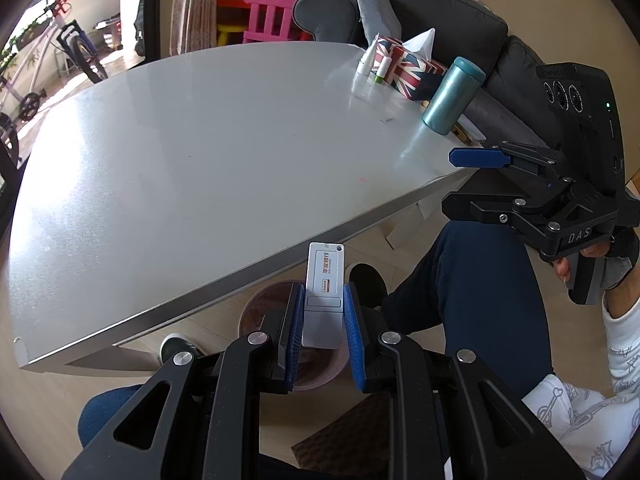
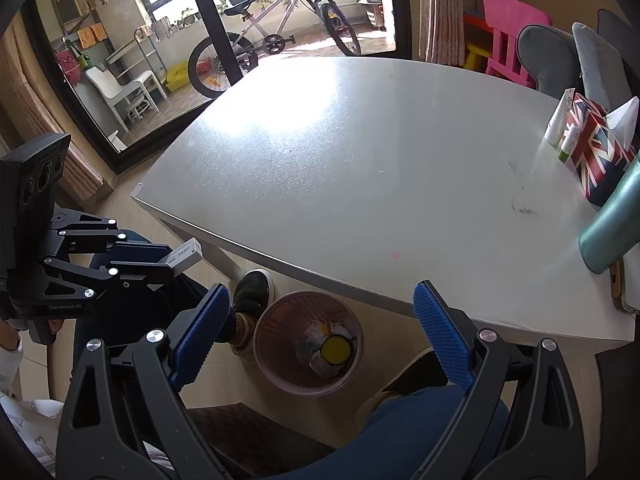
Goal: Collect trash
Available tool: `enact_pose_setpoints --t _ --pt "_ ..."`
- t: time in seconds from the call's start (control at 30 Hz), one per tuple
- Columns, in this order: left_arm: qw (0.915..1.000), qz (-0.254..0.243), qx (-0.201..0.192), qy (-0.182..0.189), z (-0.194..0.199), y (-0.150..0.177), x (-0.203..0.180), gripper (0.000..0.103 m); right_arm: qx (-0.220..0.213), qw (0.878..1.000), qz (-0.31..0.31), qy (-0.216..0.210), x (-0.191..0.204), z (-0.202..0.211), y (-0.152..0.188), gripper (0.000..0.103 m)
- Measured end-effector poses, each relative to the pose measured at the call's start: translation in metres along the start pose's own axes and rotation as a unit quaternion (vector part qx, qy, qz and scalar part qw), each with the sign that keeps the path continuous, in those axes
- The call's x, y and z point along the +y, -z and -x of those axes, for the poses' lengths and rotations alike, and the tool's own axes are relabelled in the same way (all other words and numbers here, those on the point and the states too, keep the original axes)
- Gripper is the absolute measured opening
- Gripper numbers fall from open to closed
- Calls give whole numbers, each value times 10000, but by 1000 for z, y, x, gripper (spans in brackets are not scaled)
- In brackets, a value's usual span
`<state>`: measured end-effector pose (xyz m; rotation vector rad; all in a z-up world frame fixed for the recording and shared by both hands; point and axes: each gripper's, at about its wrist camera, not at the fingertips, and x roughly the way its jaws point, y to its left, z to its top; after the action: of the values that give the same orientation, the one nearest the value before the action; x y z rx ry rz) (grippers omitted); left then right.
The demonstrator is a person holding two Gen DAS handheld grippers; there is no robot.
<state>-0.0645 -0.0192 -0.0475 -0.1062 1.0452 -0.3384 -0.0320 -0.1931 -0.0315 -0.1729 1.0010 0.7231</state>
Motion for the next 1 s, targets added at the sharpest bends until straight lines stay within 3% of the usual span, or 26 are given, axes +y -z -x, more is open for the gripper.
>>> enact_pose_setpoints --t 0.03,0.07,0.1,0.7,1.0 --pt "10000 -8 -18 26 0 0 -1 44 -5 10000 -9 2 -1 0 0 92" --pt "10000 3 -61 36 1 0 0 77 -10 10000 -16 8 -1 1 0 92" --pt "9999 51 -147 49 3 0 0 95 -13 10000 -20 12 -2 1 0 92" --pt "9987 351 -258 -252 5 -5 19 96 -49 9998 -172 38 -8 -1 2 98" --pt "9968 406 -479 -504 11 -20 37 96 -201 9994 -210 198 -13 -1 -14 99"
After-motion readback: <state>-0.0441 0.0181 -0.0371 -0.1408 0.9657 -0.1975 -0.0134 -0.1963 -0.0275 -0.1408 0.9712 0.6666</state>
